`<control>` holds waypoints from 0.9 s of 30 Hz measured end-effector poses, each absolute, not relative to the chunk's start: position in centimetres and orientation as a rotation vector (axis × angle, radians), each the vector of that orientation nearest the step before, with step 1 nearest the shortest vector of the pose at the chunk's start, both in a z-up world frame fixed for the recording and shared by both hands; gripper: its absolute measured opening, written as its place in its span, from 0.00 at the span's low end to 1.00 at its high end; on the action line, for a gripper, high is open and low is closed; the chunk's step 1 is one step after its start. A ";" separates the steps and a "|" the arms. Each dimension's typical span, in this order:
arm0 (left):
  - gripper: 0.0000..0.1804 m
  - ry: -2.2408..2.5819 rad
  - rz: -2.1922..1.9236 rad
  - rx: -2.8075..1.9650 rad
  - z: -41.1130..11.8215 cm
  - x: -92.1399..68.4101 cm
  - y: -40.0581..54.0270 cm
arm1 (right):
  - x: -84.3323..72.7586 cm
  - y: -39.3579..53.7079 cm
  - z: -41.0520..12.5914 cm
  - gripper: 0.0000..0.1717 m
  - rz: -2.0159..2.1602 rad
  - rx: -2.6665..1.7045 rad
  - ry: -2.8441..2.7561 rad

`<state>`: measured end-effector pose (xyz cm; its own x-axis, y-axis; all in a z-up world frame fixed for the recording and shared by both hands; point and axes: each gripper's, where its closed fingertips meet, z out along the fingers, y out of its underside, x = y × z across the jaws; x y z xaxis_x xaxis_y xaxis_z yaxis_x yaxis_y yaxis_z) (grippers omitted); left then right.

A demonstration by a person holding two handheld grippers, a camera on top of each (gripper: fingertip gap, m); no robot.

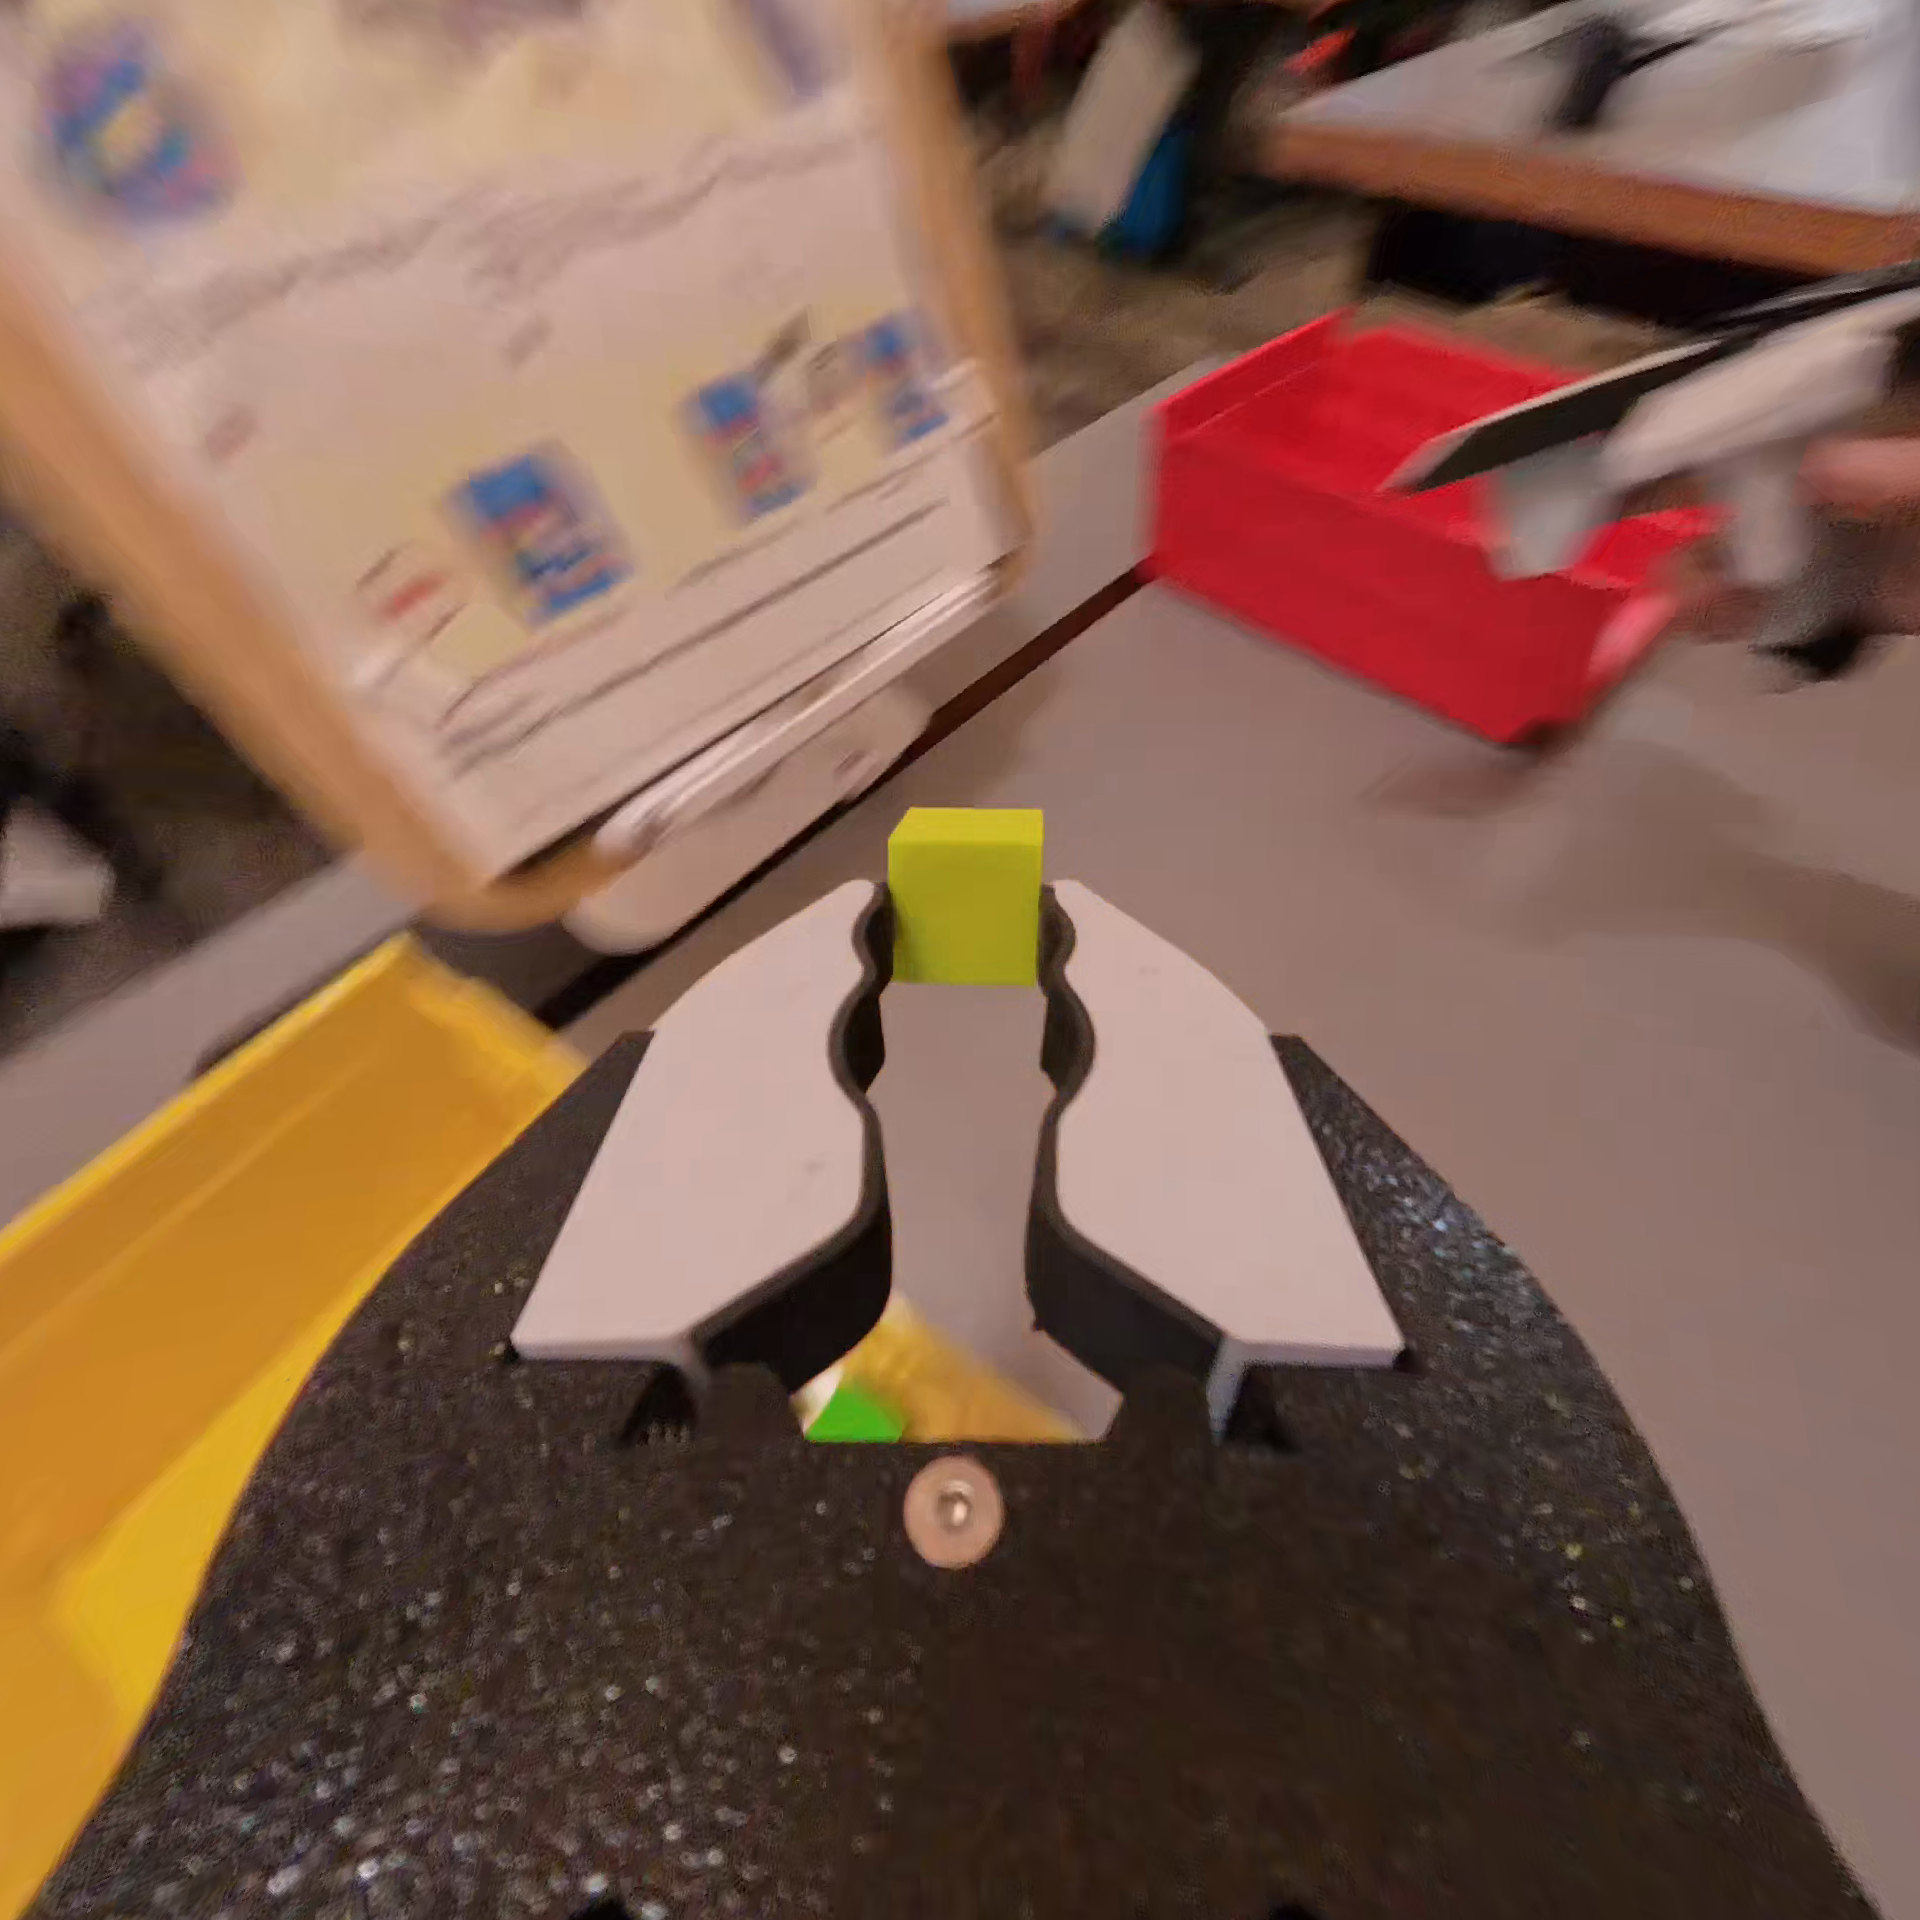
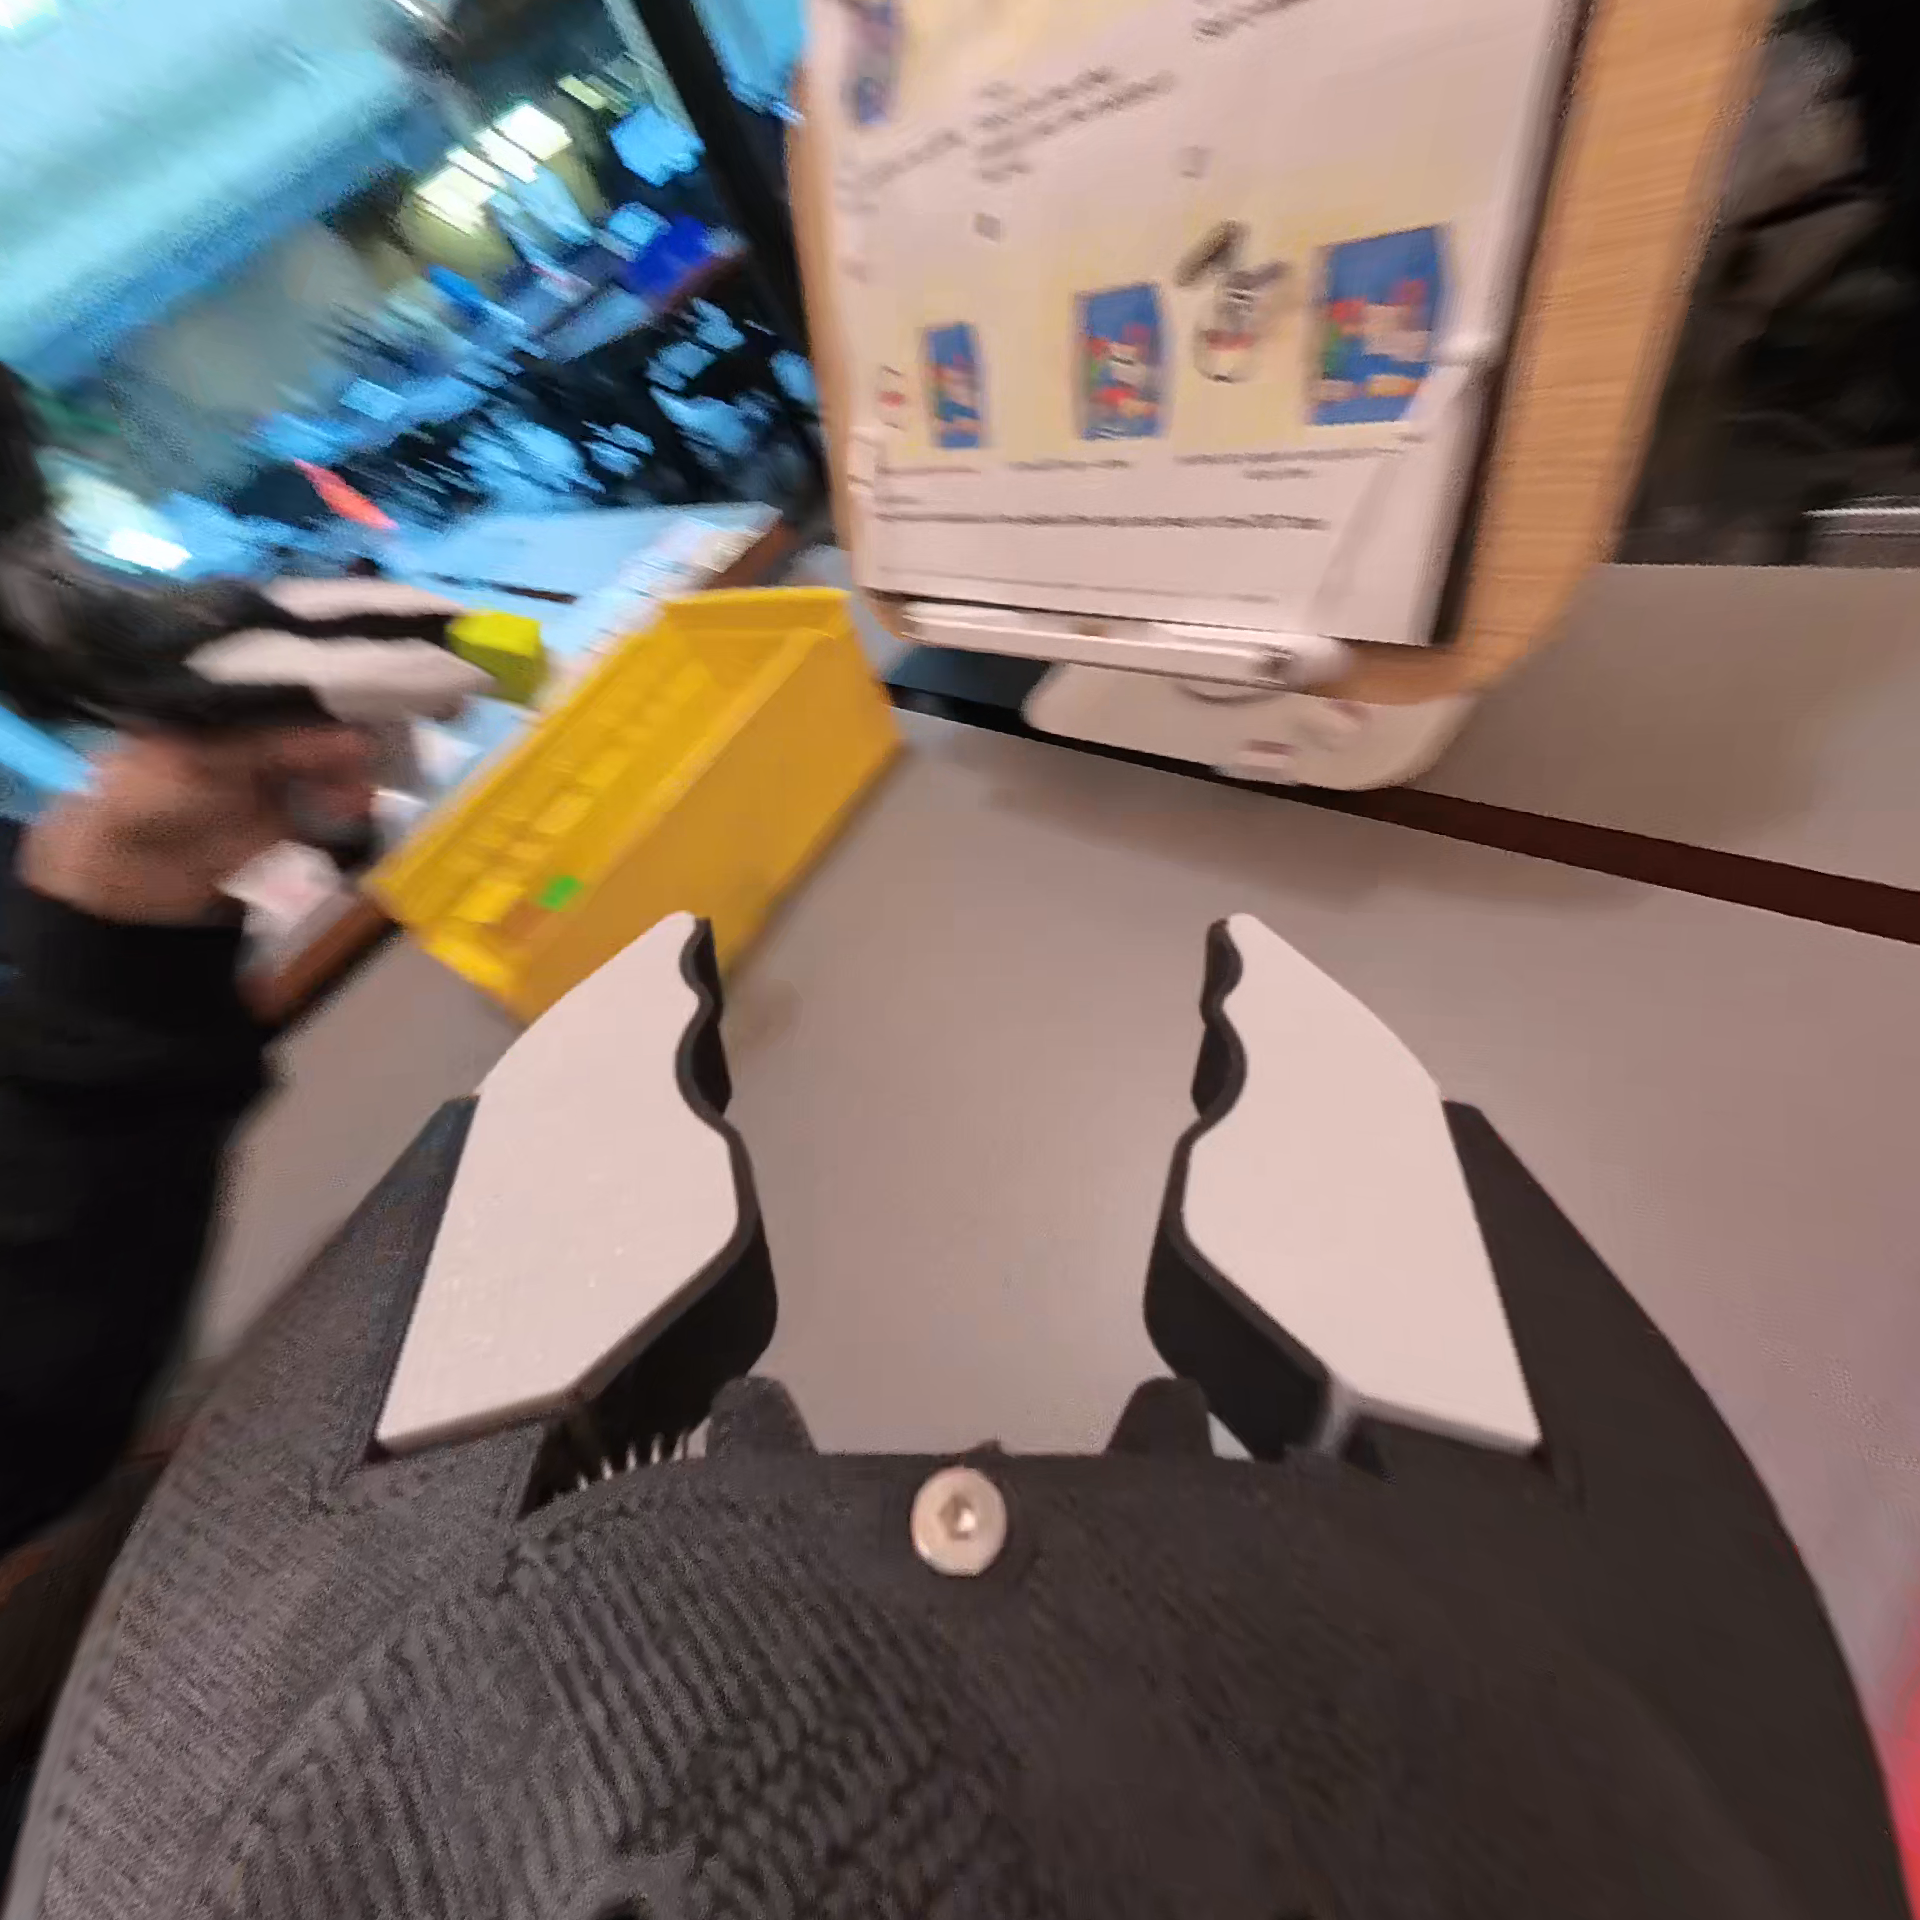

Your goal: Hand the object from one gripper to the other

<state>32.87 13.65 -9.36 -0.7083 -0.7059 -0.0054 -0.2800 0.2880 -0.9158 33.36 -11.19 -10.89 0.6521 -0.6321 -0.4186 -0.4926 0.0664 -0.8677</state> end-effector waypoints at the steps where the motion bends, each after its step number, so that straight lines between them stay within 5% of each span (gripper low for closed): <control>1: 0.14 2.148 -1.488 -0.727 -8.7 31.5 11.1 | 32.6 -9.5 -10.0 0.52 -0.027 -1.522 0.903; 10: 0.14 1.973 -1.891 -0.057 -7.1 24.5 0.8 | 26.7 -1.8 -8.6 0.55 0.444 -1.521 0.591; 15: 0.14 1.979 -1.844 0.080 -8.3 24.2 -0.9 | 25.9 -0.9 -7.8 0.46 0.654 -1.387 0.581; 22: 0.14 1.913 -1.765 0.154 -8.2 23.9 -1.3 | 24.9 0.1 -9.5 0.46 0.695 -1.488 0.567; 27: 0.14 1.905 -1.734 0.178 -8.5 23.9 -1.3 | 23.6 0.2 -8.7 0.26 0.807 -1.454 0.483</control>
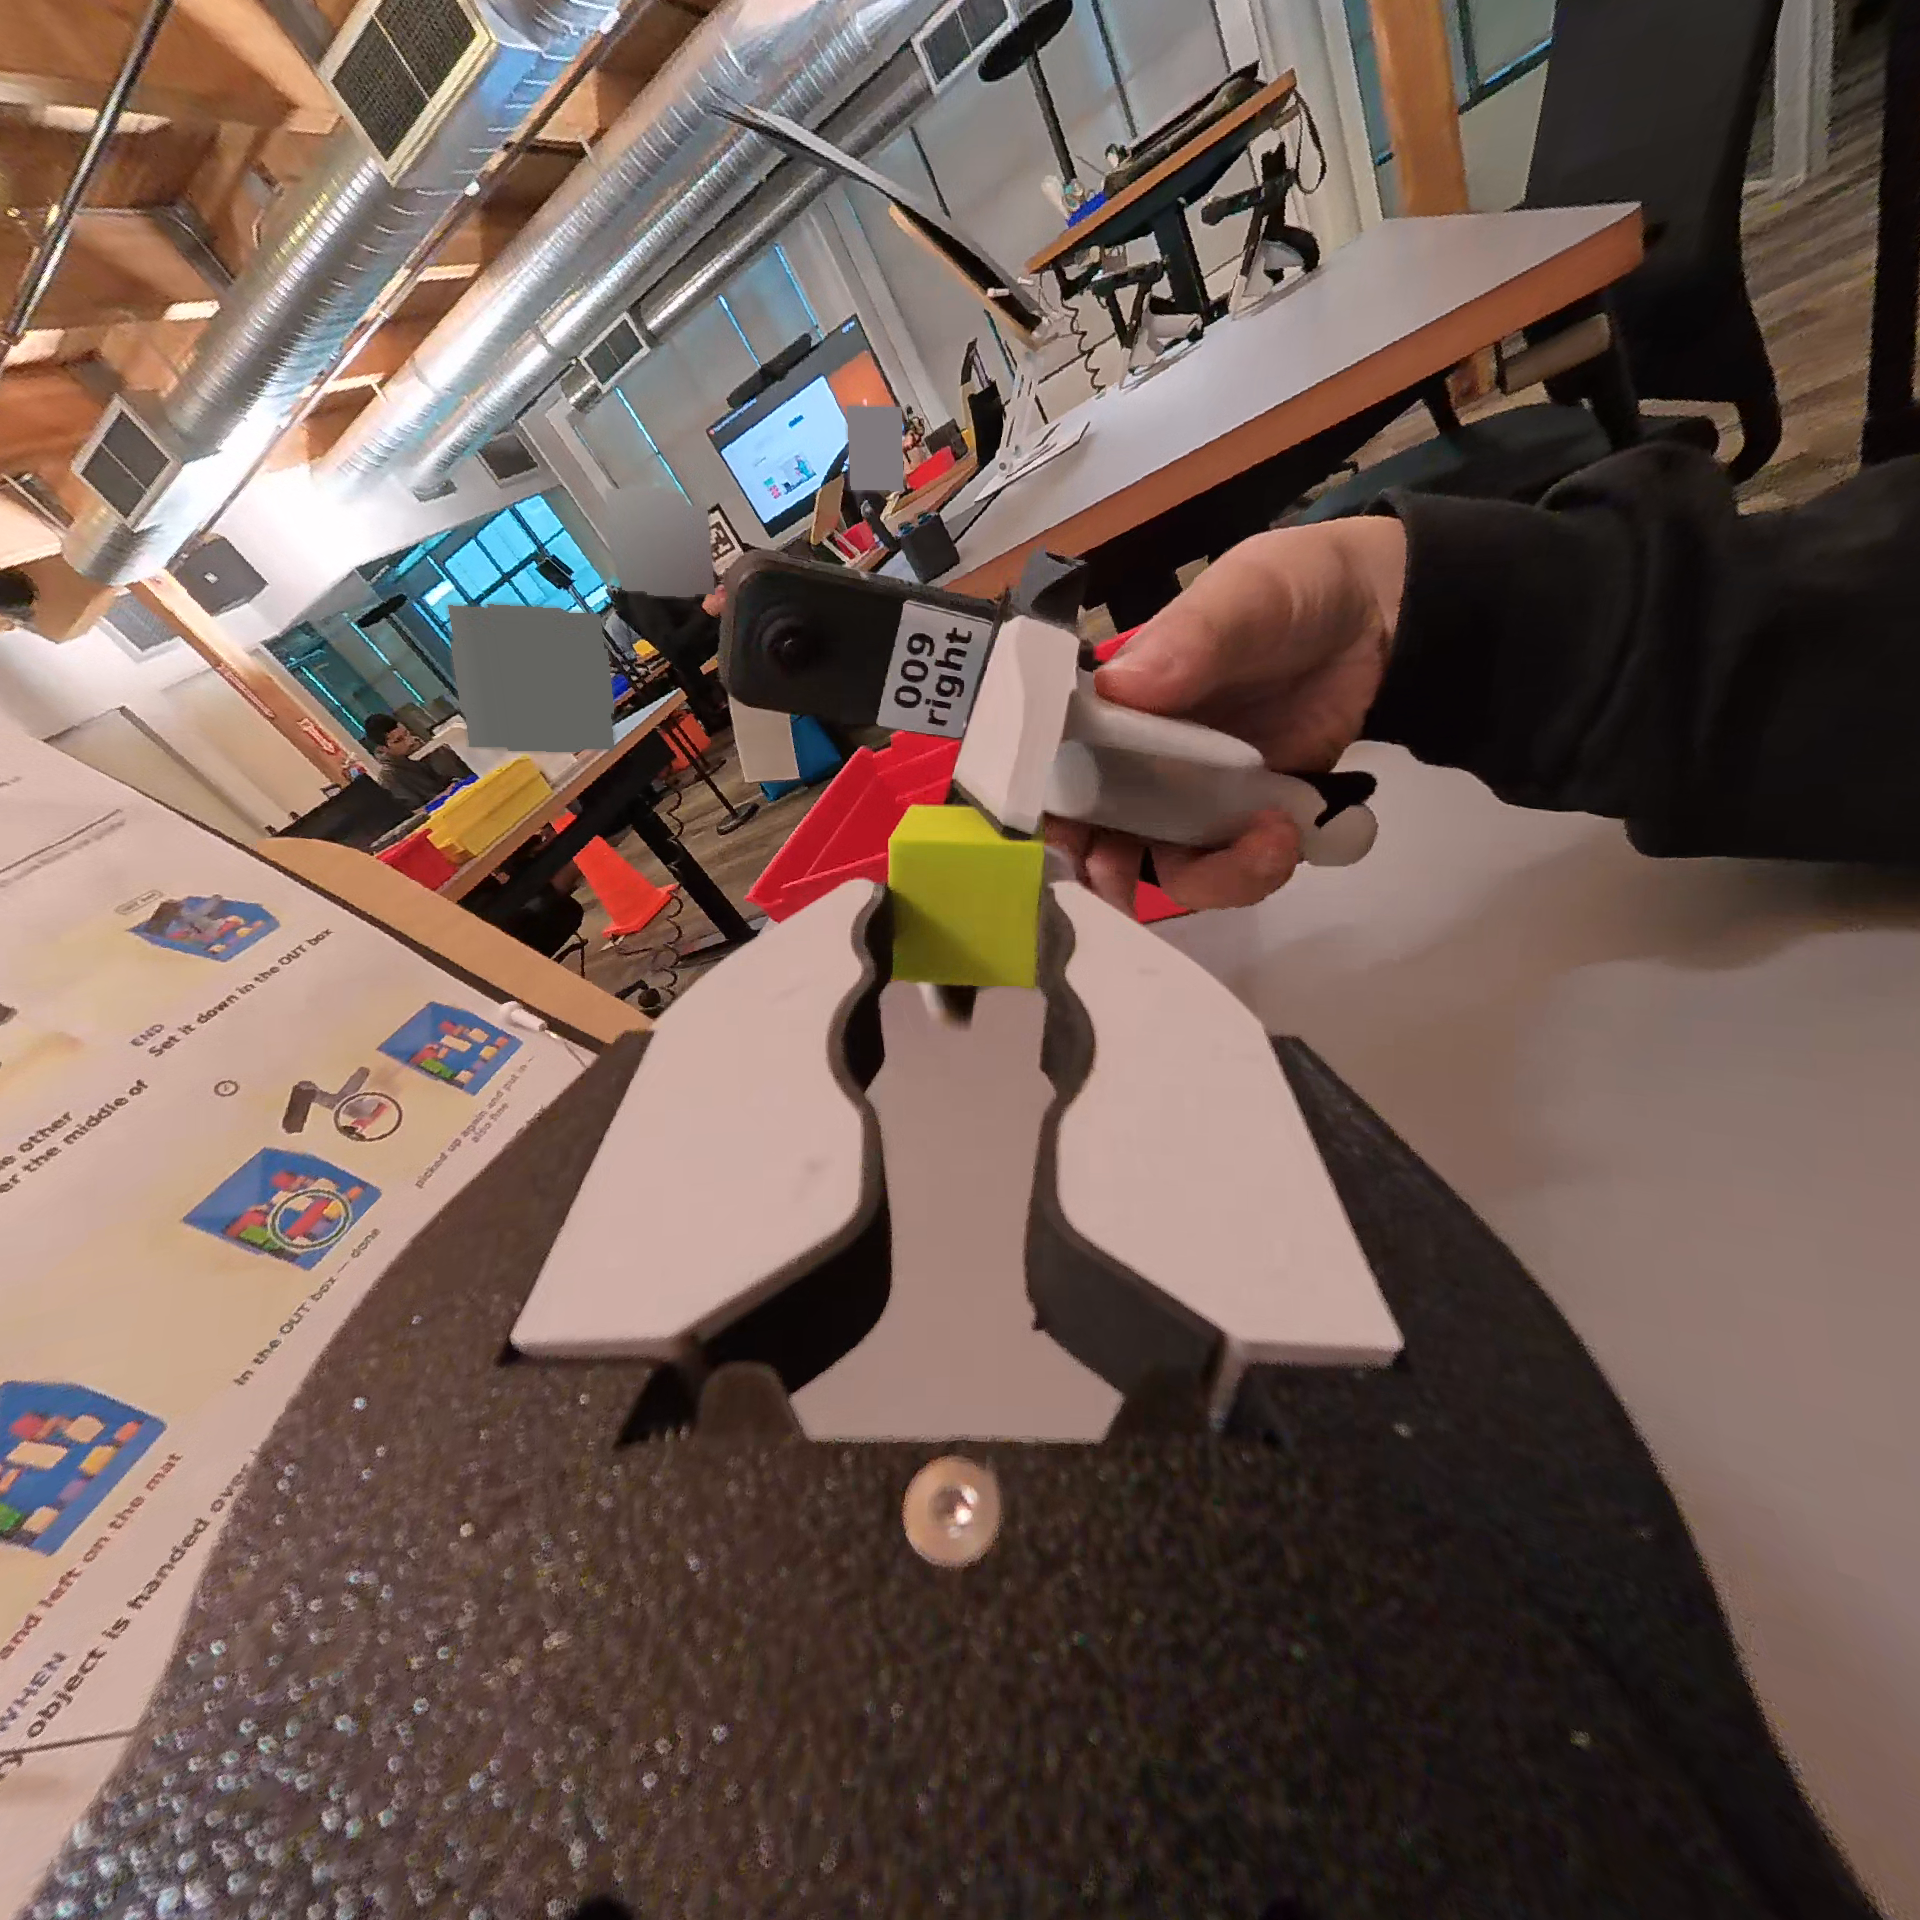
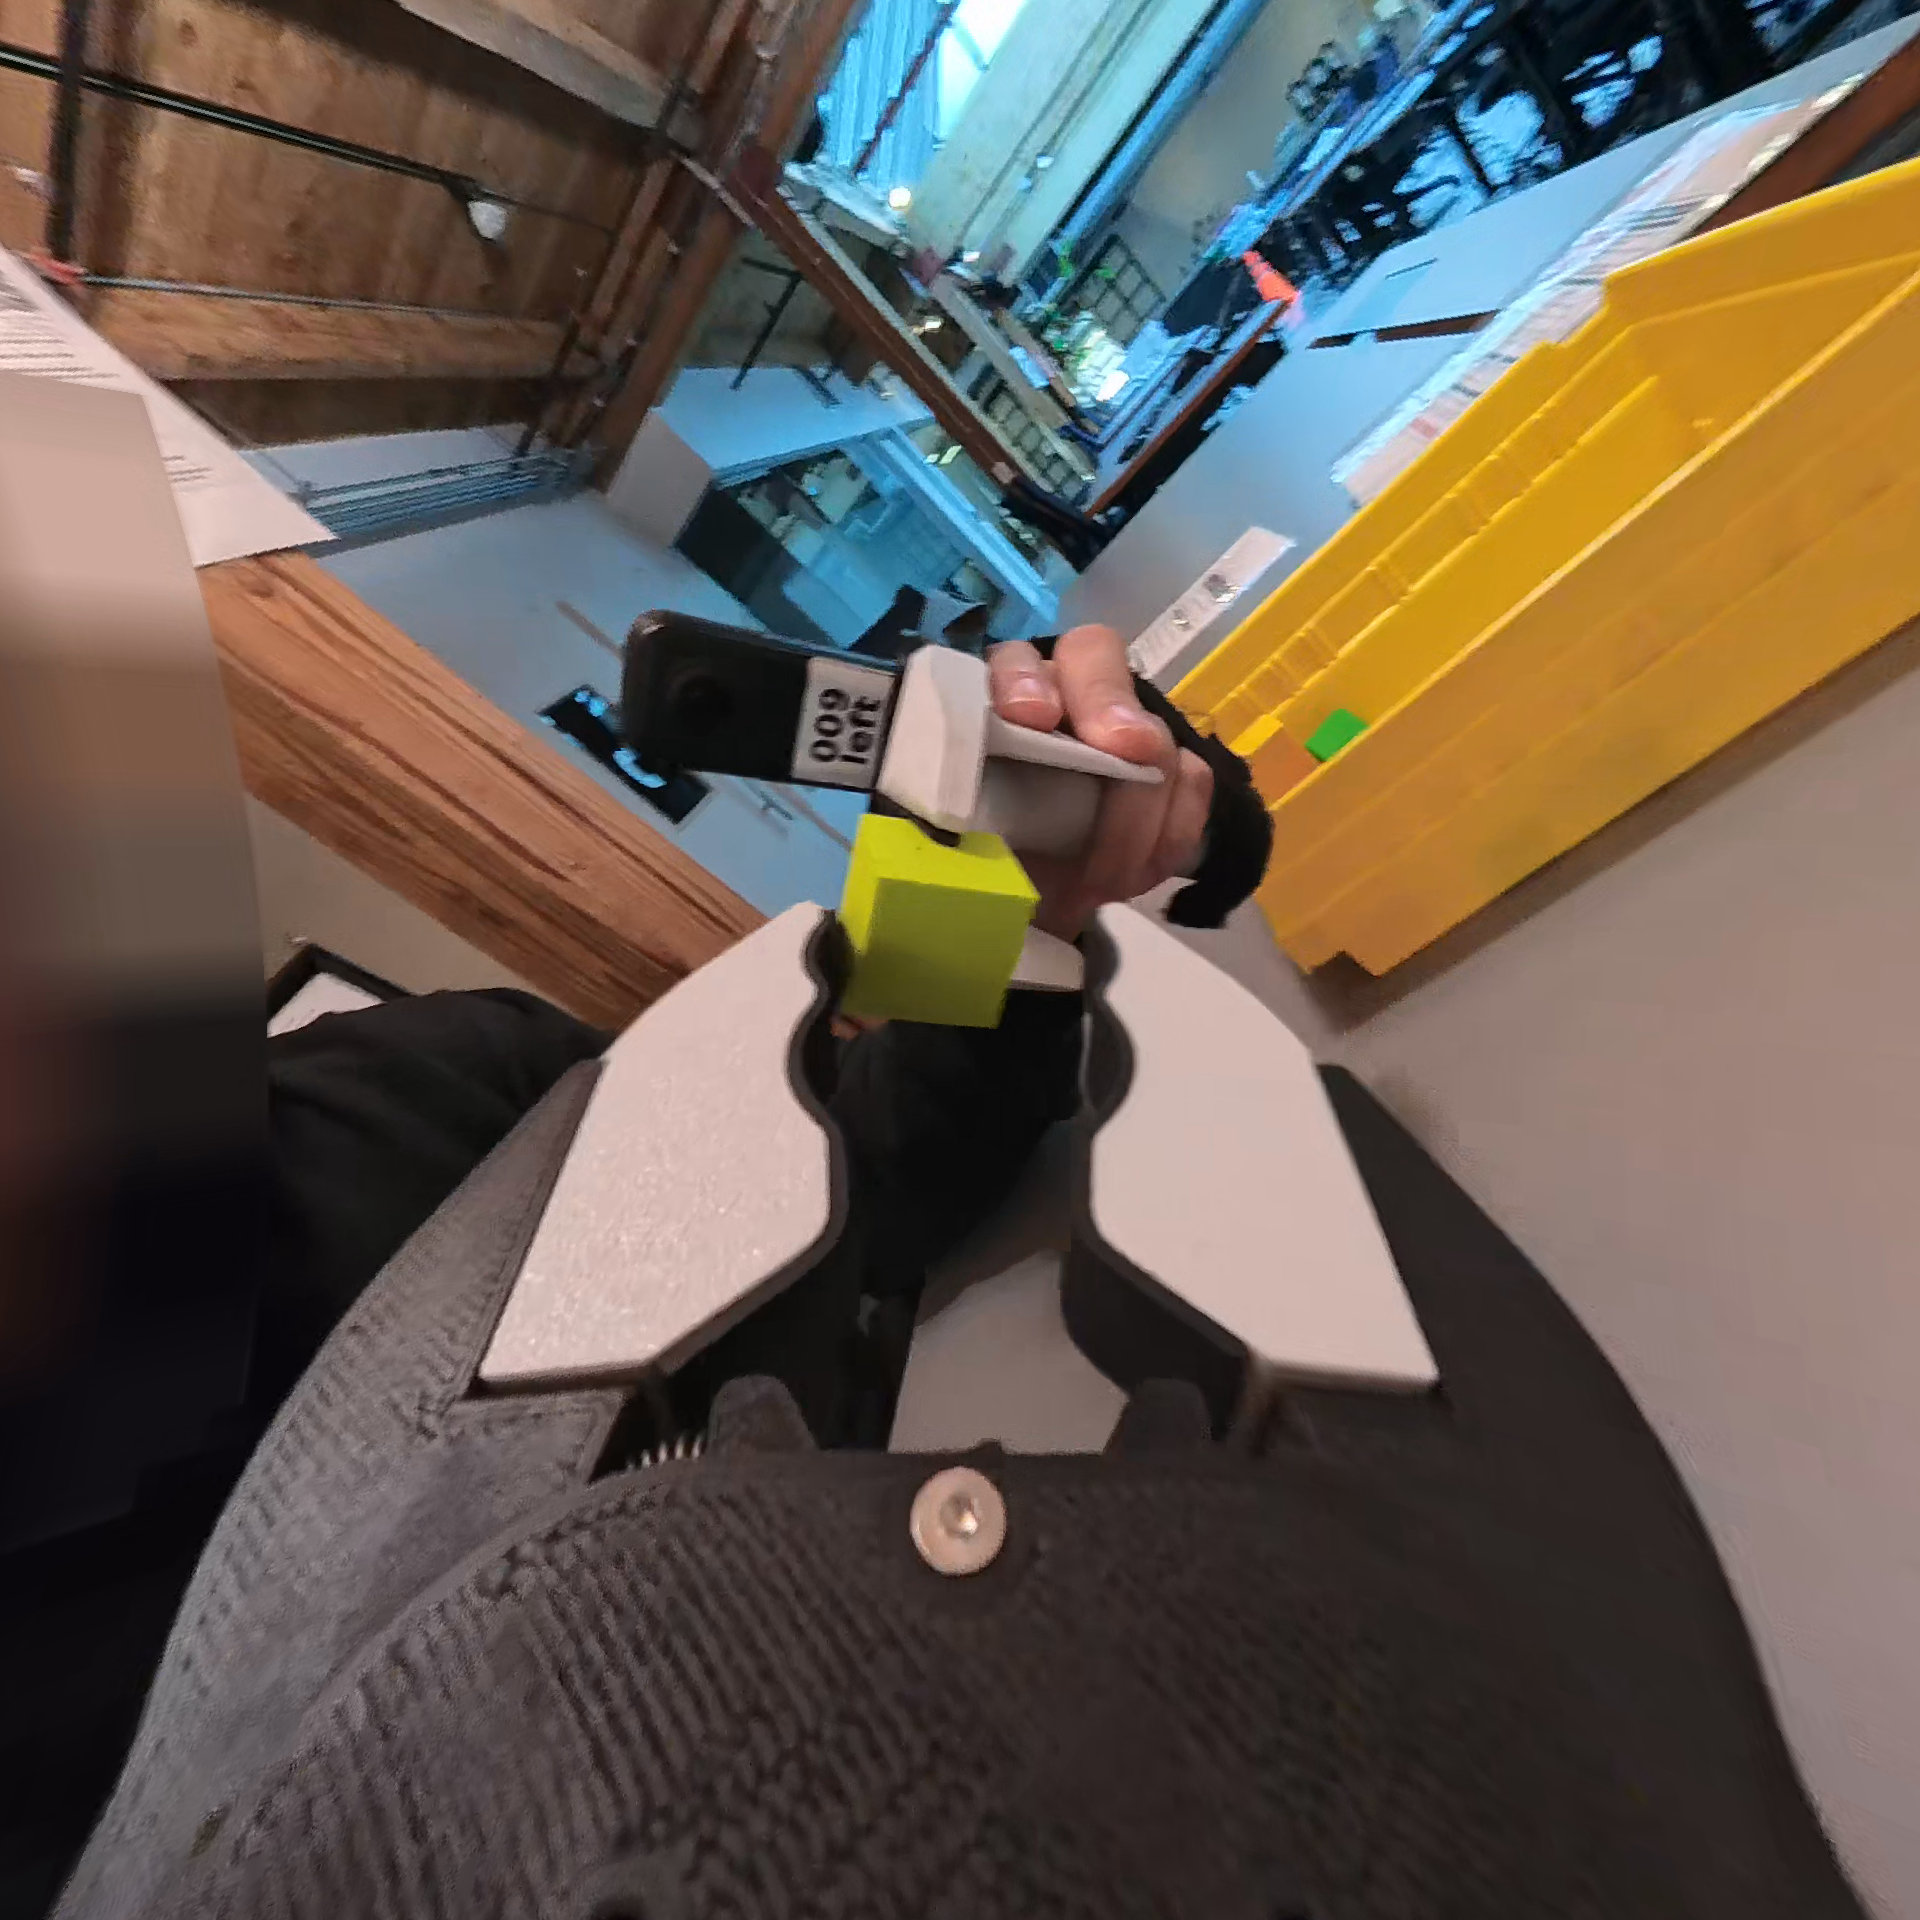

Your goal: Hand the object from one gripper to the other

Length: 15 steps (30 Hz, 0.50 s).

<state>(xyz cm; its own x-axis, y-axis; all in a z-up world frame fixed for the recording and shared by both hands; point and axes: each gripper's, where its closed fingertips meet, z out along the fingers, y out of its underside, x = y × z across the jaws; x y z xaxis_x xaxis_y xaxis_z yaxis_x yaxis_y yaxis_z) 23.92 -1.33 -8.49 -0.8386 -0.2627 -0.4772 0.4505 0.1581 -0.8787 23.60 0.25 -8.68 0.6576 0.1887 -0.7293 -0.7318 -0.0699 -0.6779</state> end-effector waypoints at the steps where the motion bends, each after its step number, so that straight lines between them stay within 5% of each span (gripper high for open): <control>1: 0.14 1.900 -1.738 0.183 -8.5 23.9 -1.4 | 23.2 0.2 -8.4 0.20 0.836 -1.444 0.450; 10: 0.19 1.893 -1.711 0.038 -8.5 25.1 -0.8 | 25.2 -1.4 -8.1 0.18 0.696 -1.456 0.546; 15: 0.12 1.887 -1.587 -0.185 -8.4 27.6 1.6 | 31.9 -13.4 -7.6 0.18 0.072 -1.399 0.914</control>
<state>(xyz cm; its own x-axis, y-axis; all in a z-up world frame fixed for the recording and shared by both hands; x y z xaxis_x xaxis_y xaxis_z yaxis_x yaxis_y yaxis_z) 27.63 1.63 -8.39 -0.7747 -0.4998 -0.3874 0.2961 0.2547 -0.9206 31.85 -13.41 -7.61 0.6693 -0.4608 -0.5829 -0.5459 0.2272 -0.8065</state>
